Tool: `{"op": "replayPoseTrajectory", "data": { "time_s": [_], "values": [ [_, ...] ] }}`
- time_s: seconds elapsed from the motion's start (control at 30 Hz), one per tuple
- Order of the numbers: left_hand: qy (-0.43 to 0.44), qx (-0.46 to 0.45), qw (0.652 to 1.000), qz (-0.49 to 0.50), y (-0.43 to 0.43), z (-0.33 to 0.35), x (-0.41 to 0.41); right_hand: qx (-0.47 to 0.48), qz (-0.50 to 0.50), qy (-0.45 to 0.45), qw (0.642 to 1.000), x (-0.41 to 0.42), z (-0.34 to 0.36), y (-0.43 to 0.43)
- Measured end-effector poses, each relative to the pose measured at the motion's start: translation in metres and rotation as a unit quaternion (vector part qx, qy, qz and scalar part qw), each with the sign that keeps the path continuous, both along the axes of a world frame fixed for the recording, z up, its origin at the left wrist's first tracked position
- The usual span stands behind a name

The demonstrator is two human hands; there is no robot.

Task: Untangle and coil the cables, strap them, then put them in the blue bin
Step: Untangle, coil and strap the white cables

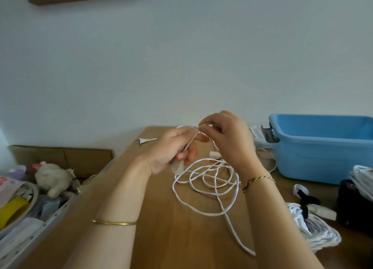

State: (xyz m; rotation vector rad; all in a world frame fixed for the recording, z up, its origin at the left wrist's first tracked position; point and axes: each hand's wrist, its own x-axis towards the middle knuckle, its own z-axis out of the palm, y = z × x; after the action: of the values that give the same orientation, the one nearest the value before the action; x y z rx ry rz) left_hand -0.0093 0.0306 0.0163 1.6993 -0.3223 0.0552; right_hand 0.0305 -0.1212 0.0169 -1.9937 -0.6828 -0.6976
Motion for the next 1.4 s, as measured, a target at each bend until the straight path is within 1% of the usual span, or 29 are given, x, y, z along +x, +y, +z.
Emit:
{"op": "replayPoseTrajectory", "data": {
  "time_s": [0.07,0.1,0.17,0.2,0.27,0.3,0.37,0.43,0.5,0.53,0.57,0.63,0.67,0.7,0.77,0.83,0.9,0.93,0.97,1.03,1.07,1.13,1.2,1.27,1.33,1.4],
  "values": [
    [0.033,-0.080,0.994,-0.061,0.004,0.005,-0.003,0.053,-0.002,-0.011,0.999,0.002,-0.005,0.002],
    [0.047,-0.128,0.986,-0.097,0.006,0.008,-0.005,0.078,0.003,-0.005,0.997,0.004,-0.008,0.003],
    [0.058,-0.235,0.959,-0.145,0.009,0.014,-0.006,0.100,0.027,0.045,0.994,0.005,-0.012,0.006],
    [0.055,-0.290,0.944,-0.150,0.010,0.016,-0.006,0.092,0.049,0.084,0.991,0.005,-0.013,0.008],
    [0.031,-0.384,0.915,-0.117,0.009,0.018,-0.004,0.027,0.104,0.157,0.982,0.001,-0.016,0.014],
    [0.011,-0.410,0.908,-0.084,0.010,0.018,-0.001,-0.009,0.138,0.186,0.973,-0.002,-0.017,0.017],
    [-0.031,-0.423,0.906,-0.010,0.010,0.015,0.005,-0.056,0.208,0.243,0.946,-0.010,-0.016,0.022],
    [-0.058,-0.416,0.905,0.065,0.011,0.011,0.010,-0.122,0.231,0.286,0.922,-0.014,-0.010,0.020],
    [-0.085,-0.381,0.910,0.142,0.013,0.007,0.013,-0.216,0.221,0.317,0.897,-0.015,-0.005,0.012],
    [-0.099,-0.340,0.918,0.180,0.015,0.004,0.014,-0.240,0.223,0.334,0.884,-0.016,-0.003,0.007],
    [-0.115,-0.278,0.929,0.215,0.016,0.001,0.016,-0.246,0.230,0.350,0.874,-0.016,0.000,0.003],
    [-0.150,-0.118,0.944,0.268,0.016,-0.004,0.017,-0.248,0.239,0.356,0.869,-0.020,0.008,-0.001],
    [-0.169,-0.039,0.945,0.277,0.015,-0.007,0.018,-0.248,0.235,0.346,0.873,-0.022,0.012,-0.001],
    [-0.186,0.034,0.943,0.275,0.012,-0.008,0.018,-0.240,0.223,0.327,0.886,-0.023,0.015,-0.001],
    [-0.185,0.152,0.937,0.253,0.007,-0.010,0.018,-0.190,0.170,0.256,0.932,-0.020,0.018,-0.003],
    [-0.146,0.213,0.943,0.208,0.004,-0.009,0.015,-0.120,0.114,0.177,0.970,-0.015,0.019,-0.010],
    [-0.112,0.243,0.951,0.155,0.001,-0.007,0.008,-0.048,0.084,0.133,0.986,-0.011,0.020,-0.016],
    [-0.095,0.241,0.957,0.133,-0.002,-0.005,0.004,-0.017,0.068,0.114,0.991,-0.008,0.019,-0.017],
    [-0.068,0.216,0.968,0.110,-0.006,-0.004,0.001,0.011,0.050,0.095,0.994,-0.006,0.018,-0.017],
    [0.000,0.117,0.992,0.055,-0.013,-0.001,-0.003,0.057,0.022,0.069,0.996,-0.001,0.014,-0.015],
    [0.022,0.069,0.997,0.031,-0.014,-0.001,-0.003,0.078,0.016,0.066,0.995,0.000,0.011,-0.014],
    [0.032,0.001,0.999,-0.008,-0.011,0.001,-0.002,0.117,0.016,0.072,0.990,0.004,0.005,-0.011],
    [0.034,-0.067,0.996,-0.048,-0.006,0.003,-0.001,0.131,0.022,0.083,0.988,0.007,-0.002,-0.008],
    [0.057,-0.181,0.977,-0.093,-0.001,0.005,0.000,0.107,0.029,0.107,0.988,0.009,-0.009,-0.005],
    [0.067,-0.311,0.940,-0.121,0.003,0.008,0.001,0.048,0.063,0.162,0.984,0.008,-0.017,0.002],
    [0.045,-0.406,0.907,-0.102,0.006,0.010,0.002,-0.025,0.131,0.231,0.964,0.003,-0.022,0.010]
  ]
}}
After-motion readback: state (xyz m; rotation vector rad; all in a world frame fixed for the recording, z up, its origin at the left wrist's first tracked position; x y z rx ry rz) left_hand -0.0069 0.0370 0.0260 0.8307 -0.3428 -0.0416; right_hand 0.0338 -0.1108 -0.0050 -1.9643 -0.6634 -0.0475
